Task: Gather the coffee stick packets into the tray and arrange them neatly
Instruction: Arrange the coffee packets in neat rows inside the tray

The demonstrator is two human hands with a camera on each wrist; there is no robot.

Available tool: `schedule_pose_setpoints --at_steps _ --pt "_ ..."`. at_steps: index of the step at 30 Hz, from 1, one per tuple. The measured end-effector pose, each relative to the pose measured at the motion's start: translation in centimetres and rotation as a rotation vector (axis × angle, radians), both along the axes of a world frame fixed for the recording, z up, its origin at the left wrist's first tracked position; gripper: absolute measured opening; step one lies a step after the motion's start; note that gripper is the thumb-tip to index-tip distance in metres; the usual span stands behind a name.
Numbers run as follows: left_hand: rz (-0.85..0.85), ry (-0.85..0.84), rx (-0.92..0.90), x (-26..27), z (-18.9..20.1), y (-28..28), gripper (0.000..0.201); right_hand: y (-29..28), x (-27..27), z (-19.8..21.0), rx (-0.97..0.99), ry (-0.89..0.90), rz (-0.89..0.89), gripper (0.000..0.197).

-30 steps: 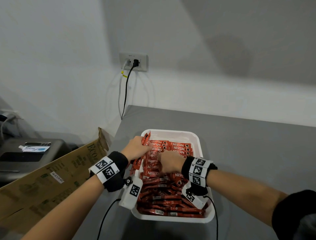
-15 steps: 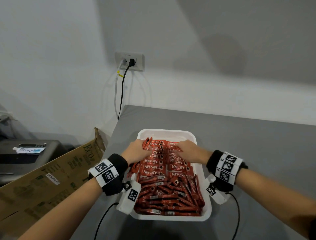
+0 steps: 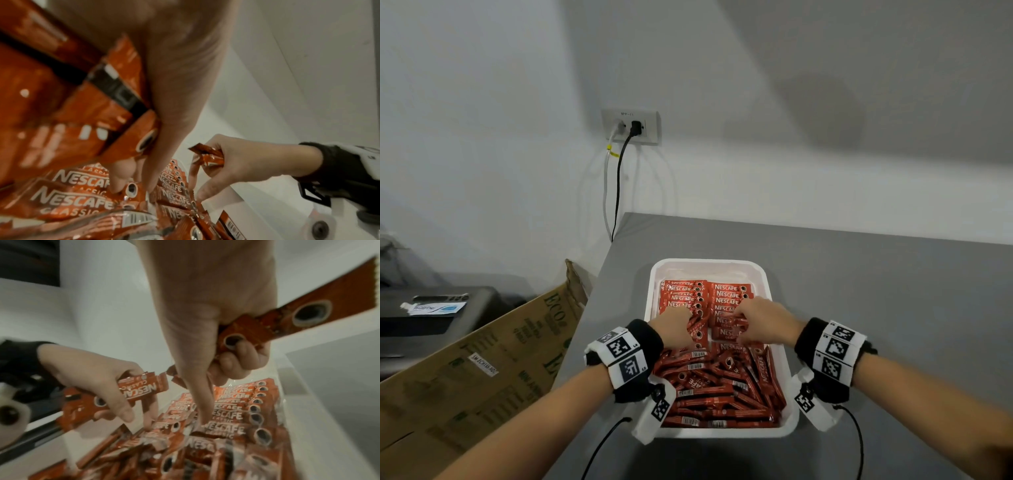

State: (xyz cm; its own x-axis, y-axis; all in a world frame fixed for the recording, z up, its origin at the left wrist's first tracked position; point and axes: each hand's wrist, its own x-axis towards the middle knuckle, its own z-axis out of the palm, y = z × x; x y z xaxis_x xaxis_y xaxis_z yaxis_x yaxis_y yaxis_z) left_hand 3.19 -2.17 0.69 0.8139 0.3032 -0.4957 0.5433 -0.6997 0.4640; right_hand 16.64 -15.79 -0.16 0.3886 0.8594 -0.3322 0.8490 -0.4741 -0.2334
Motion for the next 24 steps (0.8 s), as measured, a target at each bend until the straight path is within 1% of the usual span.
schedule_pose_setpoints --at_steps 2,4,6,9,12,15,18,21,22,24 --pt "-0.011 0.018 0.021 0.0 -0.1 -0.1 0.04 0.2 0.0 0.2 0.011 -0.041 0.017 0.03" --pt "-0.035 0.038 0.052 0.0 -0.2 -0.2 0.04 0.6 -0.5 -0.1 -0.029 -0.081 0.063 0.036" --pt "-0.048 0.063 0.051 0.0 -0.3 -0.3 0.041 1.0 -0.9 -0.6 -0.072 -0.099 0.094 0.036" --pt "-0.05 0.089 0.031 -0.1 -0.4 -0.4 0.044 1.5 -1.0 -0.7 -0.118 -0.142 0.129 0.033" --pt "-0.081 0.123 0.019 0.0 -0.6 -0.6 0.042 1.8 -1.0 -0.5 -0.13 -0.161 0.141 0.024" --pt "-0.133 0.155 0.048 0.0 -0.6 -1.0 0.055 1.8 -0.6 -0.2 -0.114 -0.121 0.11 0.021" --pt "-0.161 0.166 0.055 0.0 -0.7 -1.1 0.064 1.3 0.1 0.7 -0.097 -0.021 0.001 0.027" --pt "-0.179 0.181 0.031 0.0 -0.9 -1.1 0.065 -0.1 0.4 1.7 -0.168 0.067 -0.052 0.033" --pt "-0.182 0.187 0.018 0.0 -0.9 -1.2 0.065 -0.5 0.2 1.7 -0.197 0.066 -0.048 0.038" --pt "-0.188 0.206 -0.006 0.0 -0.9 -1.4 0.064 -1.1 -0.4 1.6 -0.229 0.011 -0.02 0.047"
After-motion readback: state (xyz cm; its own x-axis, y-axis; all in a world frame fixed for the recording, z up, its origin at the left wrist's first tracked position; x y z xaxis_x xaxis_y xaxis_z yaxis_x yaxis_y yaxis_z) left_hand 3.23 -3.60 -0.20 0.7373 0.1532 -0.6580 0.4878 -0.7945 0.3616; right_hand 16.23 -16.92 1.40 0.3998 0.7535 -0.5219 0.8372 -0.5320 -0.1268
